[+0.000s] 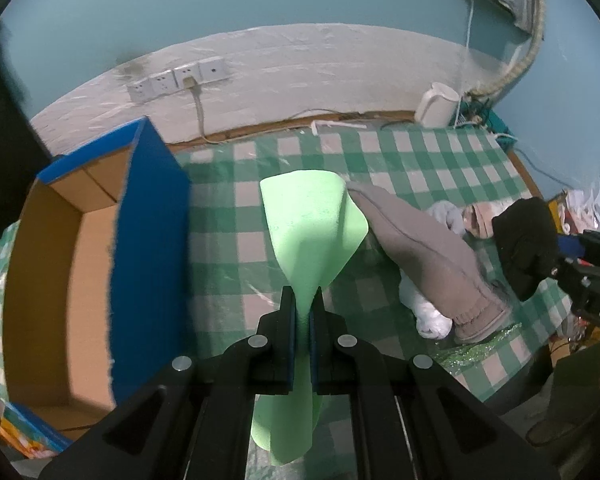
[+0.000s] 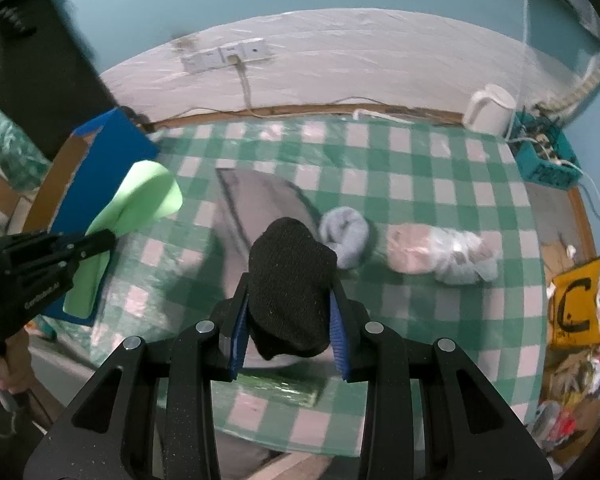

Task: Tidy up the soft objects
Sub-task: 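Carry the foam strip and black sock into the box and open both grippers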

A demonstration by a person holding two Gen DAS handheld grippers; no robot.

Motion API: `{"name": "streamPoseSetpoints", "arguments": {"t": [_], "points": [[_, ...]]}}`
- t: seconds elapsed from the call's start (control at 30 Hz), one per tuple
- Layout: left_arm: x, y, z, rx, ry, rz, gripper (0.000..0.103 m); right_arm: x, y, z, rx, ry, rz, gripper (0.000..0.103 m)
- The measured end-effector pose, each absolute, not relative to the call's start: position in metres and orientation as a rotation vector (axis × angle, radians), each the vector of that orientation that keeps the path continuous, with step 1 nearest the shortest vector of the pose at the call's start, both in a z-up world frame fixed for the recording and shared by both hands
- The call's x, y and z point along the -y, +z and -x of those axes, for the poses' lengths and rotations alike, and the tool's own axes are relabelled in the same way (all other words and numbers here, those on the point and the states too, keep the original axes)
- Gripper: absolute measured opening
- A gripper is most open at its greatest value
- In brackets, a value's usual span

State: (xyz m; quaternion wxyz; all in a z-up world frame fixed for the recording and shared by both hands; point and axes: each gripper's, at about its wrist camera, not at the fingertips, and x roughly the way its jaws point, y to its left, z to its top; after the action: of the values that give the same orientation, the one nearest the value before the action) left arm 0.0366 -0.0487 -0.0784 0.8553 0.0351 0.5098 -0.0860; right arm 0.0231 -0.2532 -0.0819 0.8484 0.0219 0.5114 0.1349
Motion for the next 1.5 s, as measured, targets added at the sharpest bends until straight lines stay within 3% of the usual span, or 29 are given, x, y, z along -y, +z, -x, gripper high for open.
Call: {"name": "streamPoseSetpoints", "arguments": {"t": [0.67,1.5], "points": [[-0.042,-0.038,-0.021,-0.986,-0.042,0.069,0.005,0.127,-0.047,-0.043,-1.027,0.486,0.071,0.033],[-0.165,-0.063,-0.005,-1.005,0.168,0.23,0.005,-0.037,-0.044,-0.062,-1.014,0.703,0.177,0.033]]}}
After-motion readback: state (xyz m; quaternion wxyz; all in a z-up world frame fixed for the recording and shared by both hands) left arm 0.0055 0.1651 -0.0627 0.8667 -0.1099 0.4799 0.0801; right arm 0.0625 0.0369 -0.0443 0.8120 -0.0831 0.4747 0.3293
